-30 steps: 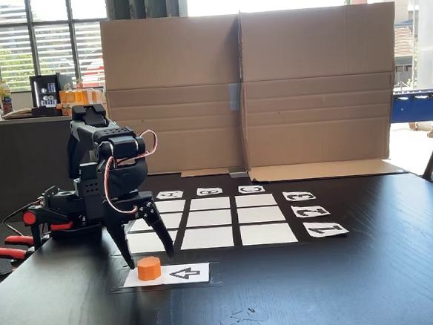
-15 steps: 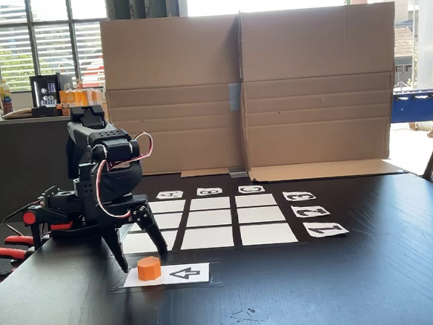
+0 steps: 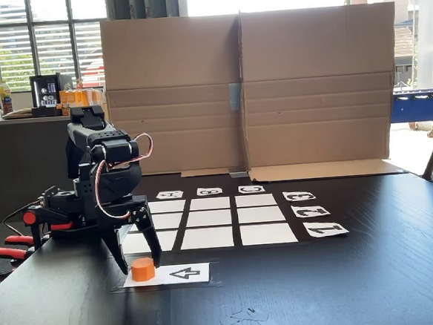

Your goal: Pick up the round, orange token and place it in the grid on square A1.

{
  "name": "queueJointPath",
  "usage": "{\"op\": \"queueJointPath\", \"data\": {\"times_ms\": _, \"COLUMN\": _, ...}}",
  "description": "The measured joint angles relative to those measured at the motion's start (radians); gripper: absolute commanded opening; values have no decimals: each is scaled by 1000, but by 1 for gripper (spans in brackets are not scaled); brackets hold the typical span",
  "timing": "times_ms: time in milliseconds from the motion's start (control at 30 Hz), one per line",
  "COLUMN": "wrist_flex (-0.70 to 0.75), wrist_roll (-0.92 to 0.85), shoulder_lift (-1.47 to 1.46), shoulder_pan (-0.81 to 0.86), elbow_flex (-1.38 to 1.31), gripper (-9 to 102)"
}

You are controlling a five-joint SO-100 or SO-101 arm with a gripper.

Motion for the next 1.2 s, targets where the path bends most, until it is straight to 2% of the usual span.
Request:
{"op": "queueJointPath", "data": {"times_ms": 633, "wrist_flex": 9, "wrist_roll": 9, "shoulder_lift": 14, "shoulder_pan": 3, "elbow_flex": -5, "gripper": 10}}
{"op": "queueJointPath", "data": {"times_ms": 933, "wrist_flex": 103, "wrist_roll": 12, "shoulder_lift": 206, "shoulder_pan": 12, "elbow_flex": -14, "gripper": 10}}
{"op": "queueJointPath", "data": {"times_ms": 1200, "wrist_flex": 121, "wrist_roll": 9, "shoulder_lift": 491, "shoulder_pan": -2, "elbow_flex": 158, "gripper": 10}}
